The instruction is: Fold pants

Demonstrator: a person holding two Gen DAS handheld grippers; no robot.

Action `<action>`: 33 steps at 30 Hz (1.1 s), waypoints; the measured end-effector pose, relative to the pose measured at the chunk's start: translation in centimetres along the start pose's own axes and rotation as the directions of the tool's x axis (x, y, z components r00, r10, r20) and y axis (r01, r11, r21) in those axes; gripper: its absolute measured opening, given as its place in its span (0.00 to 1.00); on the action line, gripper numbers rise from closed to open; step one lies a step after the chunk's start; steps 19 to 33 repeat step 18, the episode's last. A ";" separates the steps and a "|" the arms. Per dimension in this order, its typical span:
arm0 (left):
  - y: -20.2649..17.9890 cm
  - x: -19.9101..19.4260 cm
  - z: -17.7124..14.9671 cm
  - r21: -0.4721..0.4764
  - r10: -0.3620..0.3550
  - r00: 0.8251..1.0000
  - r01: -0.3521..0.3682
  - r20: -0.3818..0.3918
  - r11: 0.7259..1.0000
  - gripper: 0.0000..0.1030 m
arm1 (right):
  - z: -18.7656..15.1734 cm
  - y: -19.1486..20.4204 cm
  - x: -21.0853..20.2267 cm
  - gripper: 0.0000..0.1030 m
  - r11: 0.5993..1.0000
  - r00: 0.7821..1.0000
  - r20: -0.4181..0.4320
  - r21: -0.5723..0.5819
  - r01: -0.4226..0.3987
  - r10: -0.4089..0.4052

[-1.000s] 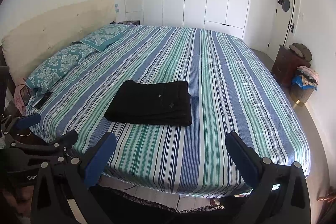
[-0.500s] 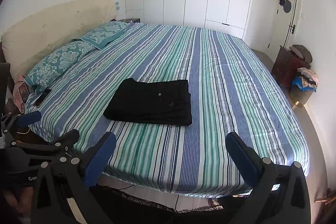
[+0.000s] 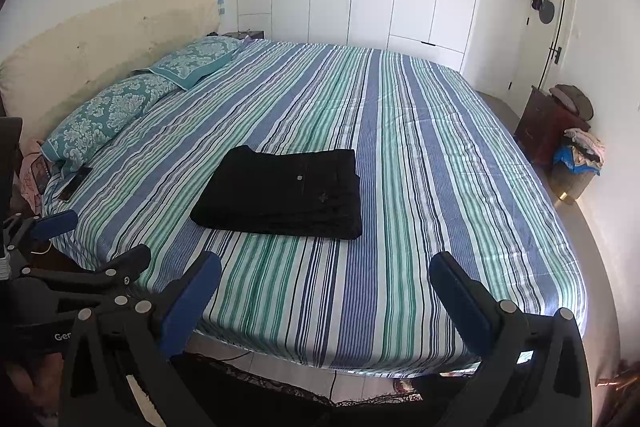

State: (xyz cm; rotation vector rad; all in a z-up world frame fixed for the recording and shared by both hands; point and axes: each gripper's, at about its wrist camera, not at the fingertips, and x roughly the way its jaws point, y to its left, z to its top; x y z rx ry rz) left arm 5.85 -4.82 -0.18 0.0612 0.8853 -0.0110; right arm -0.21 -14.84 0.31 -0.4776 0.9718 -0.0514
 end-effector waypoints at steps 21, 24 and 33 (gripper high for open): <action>0.0 1.0 0.2 -0.011 -0.015 1.000 0.015 -0.005 1.000 0.99 | 0.4 0.2 1.3 1.00 1.000 1.000 -0.016 0.004 0.001 -0.001; 0.0 1.0 0.2 -0.011 -0.015 1.000 0.015 -0.005 1.000 0.99 | 0.4 0.2 1.3 1.00 1.000 1.000 -0.016 0.004 0.001 -0.001; 0.0 1.0 0.2 -0.011 -0.015 1.000 0.015 -0.005 1.000 0.99 | 0.4 0.2 1.3 1.00 1.000 1.000 -0.016 0.004 0.001 -0.001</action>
